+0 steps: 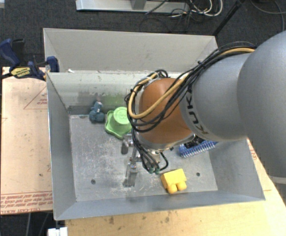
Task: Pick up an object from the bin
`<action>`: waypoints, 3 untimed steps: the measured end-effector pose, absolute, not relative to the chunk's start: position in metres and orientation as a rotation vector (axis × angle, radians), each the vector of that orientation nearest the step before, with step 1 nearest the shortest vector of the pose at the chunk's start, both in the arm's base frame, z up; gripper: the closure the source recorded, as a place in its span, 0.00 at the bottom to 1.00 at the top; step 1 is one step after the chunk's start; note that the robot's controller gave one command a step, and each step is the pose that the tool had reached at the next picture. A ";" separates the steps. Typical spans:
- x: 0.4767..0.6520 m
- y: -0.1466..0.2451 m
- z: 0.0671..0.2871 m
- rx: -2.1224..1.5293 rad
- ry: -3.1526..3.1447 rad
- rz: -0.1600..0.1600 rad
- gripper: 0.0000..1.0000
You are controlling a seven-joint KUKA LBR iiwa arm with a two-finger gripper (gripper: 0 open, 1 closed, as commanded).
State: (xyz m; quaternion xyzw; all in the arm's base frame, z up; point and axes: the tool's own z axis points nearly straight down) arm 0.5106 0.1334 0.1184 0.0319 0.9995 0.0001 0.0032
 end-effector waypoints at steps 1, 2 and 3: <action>0.618 0.092 0.094 0.101 3.129 0.000 0.00; 0.632 0.147 0.084 0.346 3.108 0.005 0.00; 0.633 0.191 0.165 -0.315 3.116 0.006 0.00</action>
Offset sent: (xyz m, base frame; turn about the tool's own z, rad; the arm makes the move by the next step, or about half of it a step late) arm 0.1024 -0.0392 -0.0285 -0.0034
